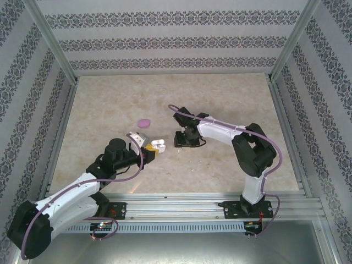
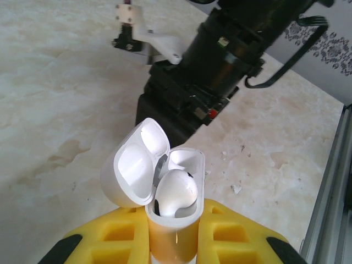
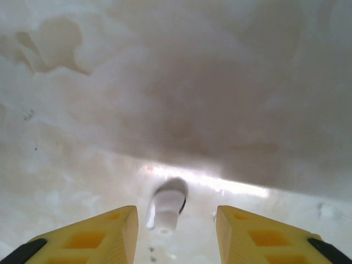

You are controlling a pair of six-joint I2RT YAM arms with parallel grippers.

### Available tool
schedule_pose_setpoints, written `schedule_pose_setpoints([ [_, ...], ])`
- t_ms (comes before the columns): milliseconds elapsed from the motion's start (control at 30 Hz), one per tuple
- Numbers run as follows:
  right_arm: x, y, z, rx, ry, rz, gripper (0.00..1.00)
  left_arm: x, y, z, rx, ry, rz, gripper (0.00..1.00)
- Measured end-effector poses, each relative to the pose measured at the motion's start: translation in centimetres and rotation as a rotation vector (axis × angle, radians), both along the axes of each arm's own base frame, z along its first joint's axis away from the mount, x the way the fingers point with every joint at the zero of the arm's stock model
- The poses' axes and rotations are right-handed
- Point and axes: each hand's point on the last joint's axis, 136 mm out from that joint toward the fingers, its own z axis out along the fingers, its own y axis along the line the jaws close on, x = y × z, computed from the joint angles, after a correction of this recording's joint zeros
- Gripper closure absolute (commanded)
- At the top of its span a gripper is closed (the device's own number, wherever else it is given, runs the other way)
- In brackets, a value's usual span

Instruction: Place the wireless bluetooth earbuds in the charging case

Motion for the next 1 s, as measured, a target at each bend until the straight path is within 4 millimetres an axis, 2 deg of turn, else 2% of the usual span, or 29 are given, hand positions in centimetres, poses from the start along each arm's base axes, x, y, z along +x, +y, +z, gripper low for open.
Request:
schedule_pose_setpoints([
  [67,-0.7,0.2,-0.3,0.018,0.024,-0.030,0.58,0.1,-0.1,-0.5,0.013,0.010,-0.004,1.00],
  [200,-0.9,1.3,-0.4,0.054,0.034,-0.055,0.61,0.2,-0.3,-0.9,0.025,0.019,-0.016,1.00],
  [433,-0.8,1.6,-2.2,0.024,0.065,-0.066,0.72,0.2,-0.4,-0.2,0.017,-0.003,-0.023,1.00],
  [567,-0.1,1.8,-2.2,-0.003,0.041,-0.052,0.80,0.1,-0.3,0.8,-0.001,-0.033,-0.023,1.00],
  [700,0.1,1.7,-2.0,-0.027,0.026,-0.035,0.86,0.0,-0.3,0.9,-0.003,-0.038,-0.022,1.00],
  [833,0.1,0.6,-1.8,-0.093,0.017,-0.009,0.87,0.0,-0.3,0.8,0.000,-0.039,-0.024,1.00],
  [1000,0.0,-2.0,-1.5,-0.231,0.004,0.047,0.88,0.0,-0.3,0.4,0.011,-0.032,-0.027,1.00],
])
